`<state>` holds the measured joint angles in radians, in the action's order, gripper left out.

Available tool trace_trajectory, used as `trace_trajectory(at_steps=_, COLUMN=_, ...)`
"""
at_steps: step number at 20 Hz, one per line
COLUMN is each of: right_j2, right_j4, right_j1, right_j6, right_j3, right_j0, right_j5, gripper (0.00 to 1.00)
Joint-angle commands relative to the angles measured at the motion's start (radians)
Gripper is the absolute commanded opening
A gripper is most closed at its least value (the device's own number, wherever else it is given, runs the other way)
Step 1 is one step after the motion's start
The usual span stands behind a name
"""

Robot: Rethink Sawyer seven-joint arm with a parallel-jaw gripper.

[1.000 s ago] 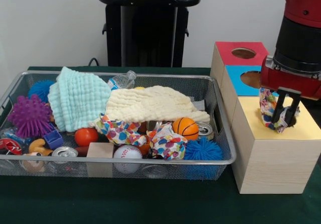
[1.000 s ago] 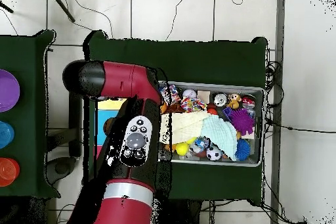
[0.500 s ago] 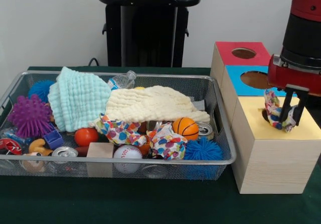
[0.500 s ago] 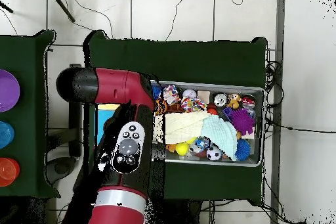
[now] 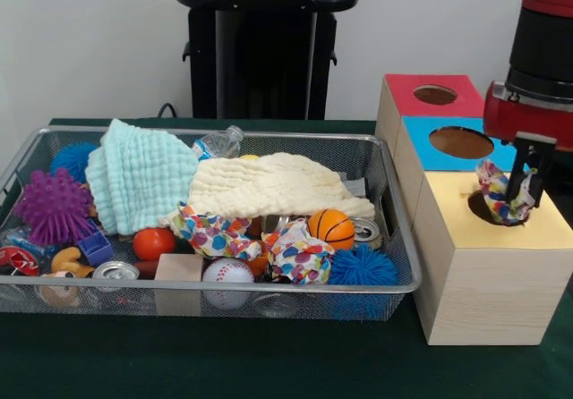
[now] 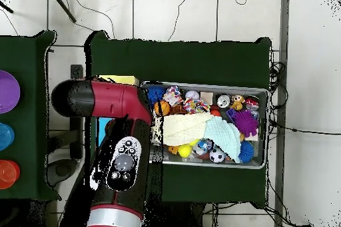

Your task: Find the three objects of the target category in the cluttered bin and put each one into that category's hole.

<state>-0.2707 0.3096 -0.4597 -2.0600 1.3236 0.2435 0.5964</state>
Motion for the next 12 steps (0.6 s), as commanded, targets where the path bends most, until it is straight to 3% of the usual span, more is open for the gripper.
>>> trace_trajectory(at_steps=1, right_j2=0.077, right_j4=0.041, right_j1=-0.036, right_j6=-0.219, right_j3=0.236, right_j0=-0.037, right_j5=-0.099, gripper=0.0)
trace_trajectory(at_steps=7, right_j2=0.101, right_j4=0.041, right_j1=-0.052, right_j6=-0.197, right_j3=0.285, right_j0=-0.053, right_j5=-0.173, gripper=0.0)
trace_trajectory(at_steps=12, right_j2=0.084, right_j4=0.053, right_j1=-0.035, right_j6=-0.22, right_j3=0.272, right_j0=-0.035, right_j5=-0.178, gripper=0.0)
